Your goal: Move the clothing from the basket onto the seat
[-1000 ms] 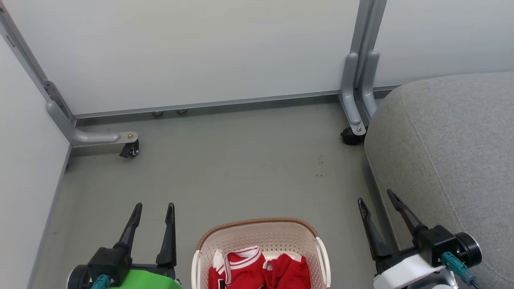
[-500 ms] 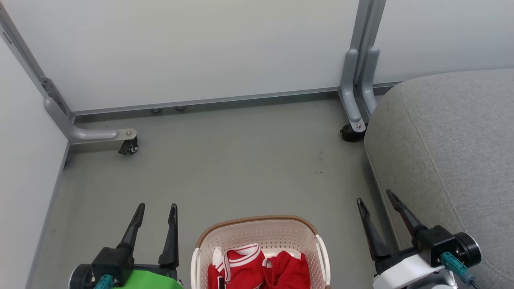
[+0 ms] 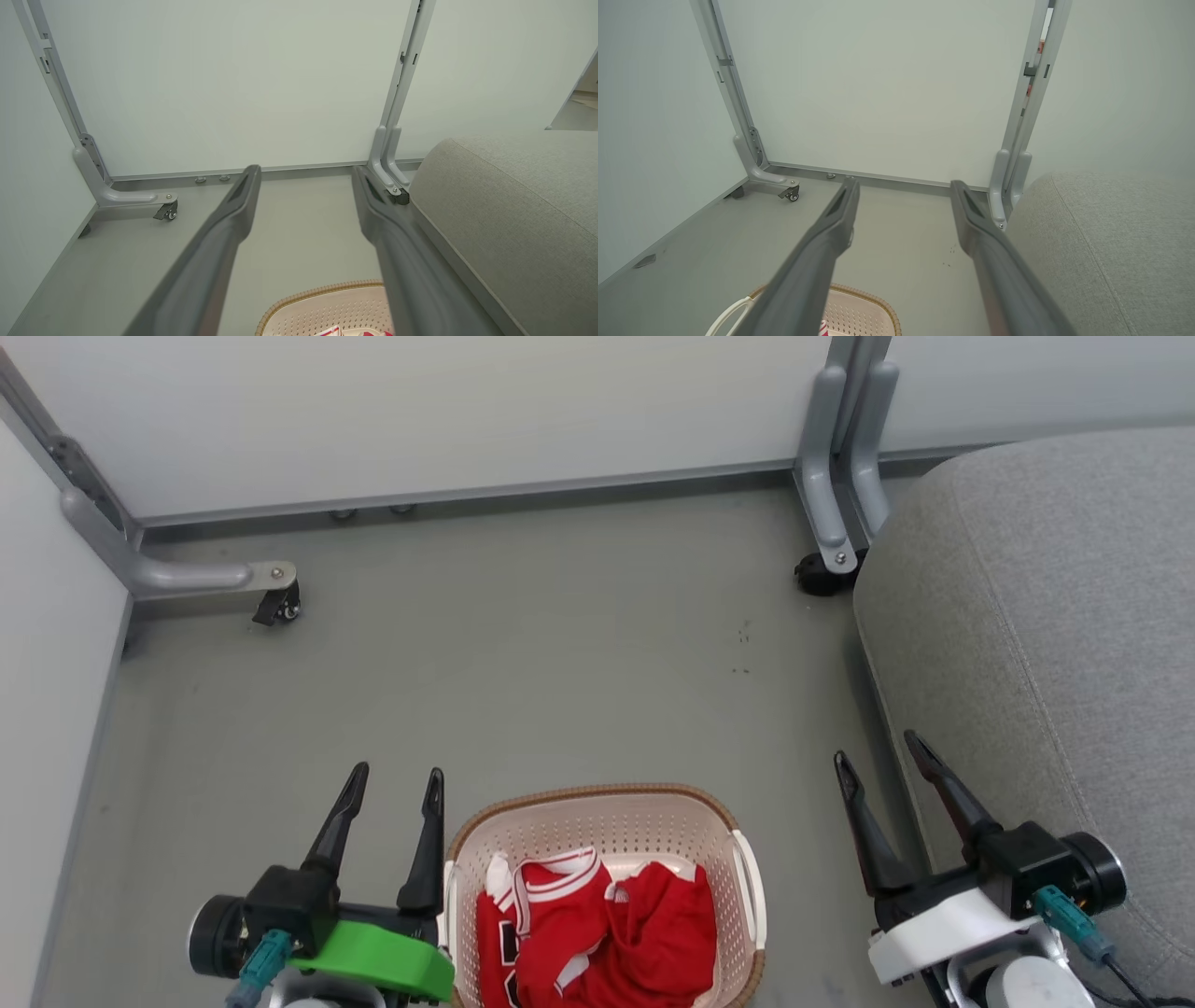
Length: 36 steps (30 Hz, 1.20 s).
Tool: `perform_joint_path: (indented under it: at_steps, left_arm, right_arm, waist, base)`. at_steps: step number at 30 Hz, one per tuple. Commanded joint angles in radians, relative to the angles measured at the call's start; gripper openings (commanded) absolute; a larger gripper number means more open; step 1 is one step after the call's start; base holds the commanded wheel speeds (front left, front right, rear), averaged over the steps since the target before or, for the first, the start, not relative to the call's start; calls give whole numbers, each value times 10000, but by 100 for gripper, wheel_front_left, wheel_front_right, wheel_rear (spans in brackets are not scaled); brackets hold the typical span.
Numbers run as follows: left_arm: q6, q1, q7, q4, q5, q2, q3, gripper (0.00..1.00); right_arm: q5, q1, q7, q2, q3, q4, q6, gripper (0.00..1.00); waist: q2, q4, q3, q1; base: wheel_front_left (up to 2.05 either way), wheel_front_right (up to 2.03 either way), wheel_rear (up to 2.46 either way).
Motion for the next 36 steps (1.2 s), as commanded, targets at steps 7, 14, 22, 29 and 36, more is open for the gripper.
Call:
perform_joint_path:
  at_steps: [7, 14, 22, 29, 36]
  left_arm:
    - [-32, -1354, -36, 501, 76, 158, -866, 100]
    - [-32, -2950, -36, 1616, 158, 669, -2444, 100]
    - [-13, -5243, -36, 3459, -222, 1044, -4955, 100]
    - [-11, -7137, -36, 5556, -938, 1034, -6837, 100]
    - [-11, -8731, 34, 7971, -2011, 750, -9016, 100]
  right_arm:
    - [-72, -956, -47, -64, -319, -307, -14, 100]
    - [-50, -1959, -47, -151, -659, -628, -14, 100]
    - [-146, -2843, -48, -273, -1020, -978, -14, 100]
    - [-190, -3393, -48, -244, -1052, -1143, -14, 100]
    - [-144, -3712, -48, -209, -985, -1266, -14, 100]
  waist:
    - [0, 116, 2067, 0]
    - [0, 175, 3658, 0]
    - [0, 169, 5294, 0]
    - [0, -94, 6349, 0]
    - [0, -400, 7189, 0]
  base:
    - [0, 0, 0]
    - [0, 0, 0]
    - [0, 0, 0]
    - [0, 0, 0]
    - [0, 0, 0]
